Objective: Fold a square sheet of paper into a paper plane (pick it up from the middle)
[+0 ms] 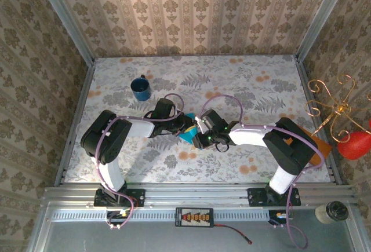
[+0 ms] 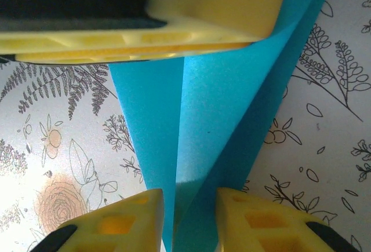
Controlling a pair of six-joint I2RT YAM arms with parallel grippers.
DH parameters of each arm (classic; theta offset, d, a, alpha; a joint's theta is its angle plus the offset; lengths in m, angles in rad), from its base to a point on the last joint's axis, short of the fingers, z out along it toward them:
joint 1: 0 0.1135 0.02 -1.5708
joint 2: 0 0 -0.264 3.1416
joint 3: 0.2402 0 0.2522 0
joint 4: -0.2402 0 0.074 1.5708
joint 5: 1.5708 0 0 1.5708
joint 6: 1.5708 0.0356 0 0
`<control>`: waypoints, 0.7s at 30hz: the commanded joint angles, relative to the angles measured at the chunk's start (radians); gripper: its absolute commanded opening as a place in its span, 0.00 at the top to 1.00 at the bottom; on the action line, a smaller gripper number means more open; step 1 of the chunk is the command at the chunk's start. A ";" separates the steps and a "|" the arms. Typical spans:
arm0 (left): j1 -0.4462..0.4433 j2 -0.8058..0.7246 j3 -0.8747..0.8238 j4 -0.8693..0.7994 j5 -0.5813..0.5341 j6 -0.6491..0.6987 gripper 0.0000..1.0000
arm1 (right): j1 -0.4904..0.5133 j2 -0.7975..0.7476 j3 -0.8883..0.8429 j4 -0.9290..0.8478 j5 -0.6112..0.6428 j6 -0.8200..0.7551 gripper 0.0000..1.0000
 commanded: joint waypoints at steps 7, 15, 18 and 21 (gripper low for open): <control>0.020 0.006 0.023 -0.017 0.002 0.006 0.86 | -0.001 0.014 -0.031 -0.009 0.021 -0.011 0.77; 0.026 0.010 0.029 -0.027 0.007 0.017 0.86 | -0.022 0.009 -0.042 -0.002 -0.036 -0.003 0.79; 0.030 0.010 0.032 -0.027 0.010 0.020 0.86 | -0.032 0.015 -0.044 0.002 -0.066 0.003 0.80; 0.030 0.013 0.037 -0.029 0.016 0.024 0.86 | -0.039 0.019 -0.050 0.006 -0.086 0.008 0.80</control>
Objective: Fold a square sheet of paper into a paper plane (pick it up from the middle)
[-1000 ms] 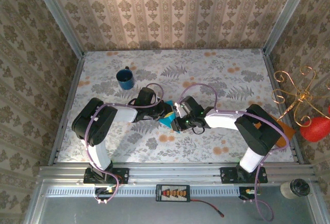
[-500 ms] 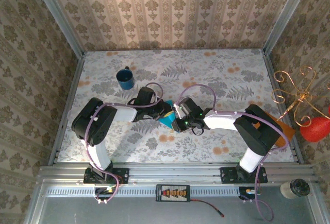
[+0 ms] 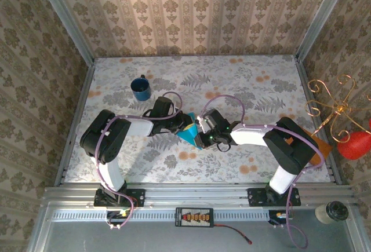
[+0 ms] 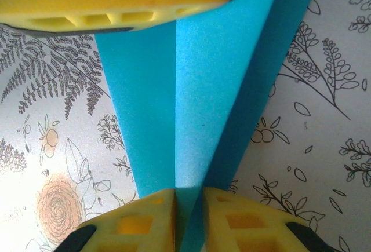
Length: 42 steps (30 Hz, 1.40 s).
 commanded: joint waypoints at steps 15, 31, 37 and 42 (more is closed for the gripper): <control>0.012 -0.056 -0.007 -0.033 0.063 0.085 0.85 | -0.034 0.026 -0.041 -0.011 -0.079 0.019 0.84; -0.008 0.019 0.018 -0.031 0.065 0.092 0.86 | -0.057 -0.003 -0.031 -0.007 -0.136 0.049 0.81; -0.008 0.018 0.017 -0.037 0.065 0.097 0.86 | -0.071 -0.056 -0.009 -0.026 -0.175 0.081 0.74; -0.008 0.014 0.016 -0.034 0.064 0.096 0.86 | -0.071 -0.049 0.002 -0.030 -0.180 0.100 0.73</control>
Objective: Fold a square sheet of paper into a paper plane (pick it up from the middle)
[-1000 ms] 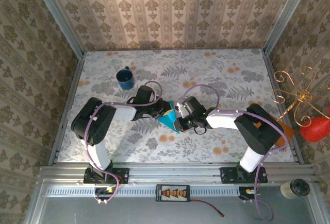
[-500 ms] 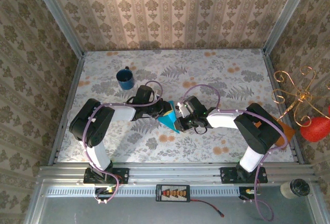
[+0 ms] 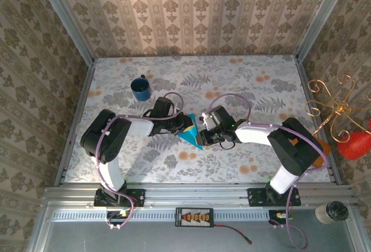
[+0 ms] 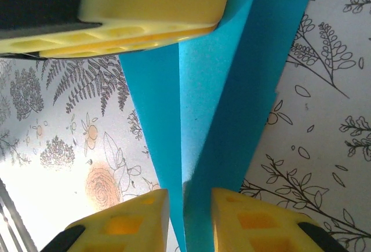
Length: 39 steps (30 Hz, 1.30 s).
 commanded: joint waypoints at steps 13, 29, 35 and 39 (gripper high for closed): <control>-0.008 0.008 0.018 -0.015 0.022 0.031 0.86 | -0.003 0.038 0.018 -0.022 -0.039 0.031 0.78; -0.009 0.027 0.048 -0.038 0.022 0.042 0.86 | -0.004 0.063 0.001 -0.020 -0.029 0.024 0.81; -0.010 0.038 0.055 -0.038 0.024 0.042 0.86 | -0.008 0.068 -0.003 -0.019 -0.035 0.031 0.85; -0.010 0.045 0.061 -0.039 0.025 0.043 0.86 | -0.015 0.076 -0.005 -0.018 -0.045 0.037 0.86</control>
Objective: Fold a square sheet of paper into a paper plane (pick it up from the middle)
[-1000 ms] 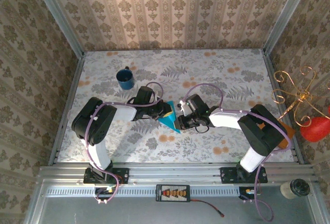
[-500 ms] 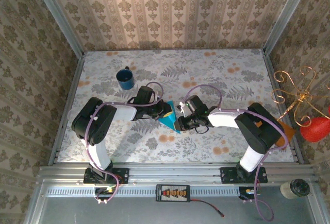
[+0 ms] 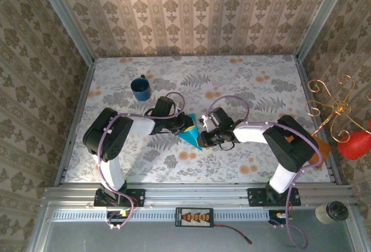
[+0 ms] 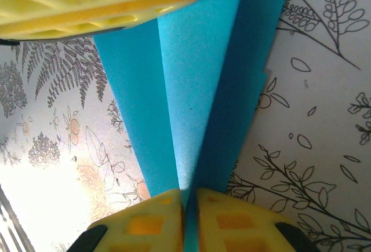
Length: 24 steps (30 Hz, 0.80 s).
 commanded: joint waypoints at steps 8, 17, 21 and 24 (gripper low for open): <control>-0.004 0.028 0.041 -0.013 0.022 0.027 0.86 | -0.019 0.032 -0.020 -0.012 -0.031 0.020 0.86; -0.005 0.042 0.042 -0.014 0.021 0.028 0.86 | -0.028 0.020 -0.024 -0.009 -0.037 0.025 0.85; -0.005 0.045 0.043 -0.011 0.021 0.029 0.86 | -0.036 -0.027 -0.025 -0.014 -0.054 0.045 0.80; -0.005 0.046 0.043 -0.011 0.022 0.028 0.86 | -0.037 -0.071 -0.028 -0.038 -0.045 0.050 0.78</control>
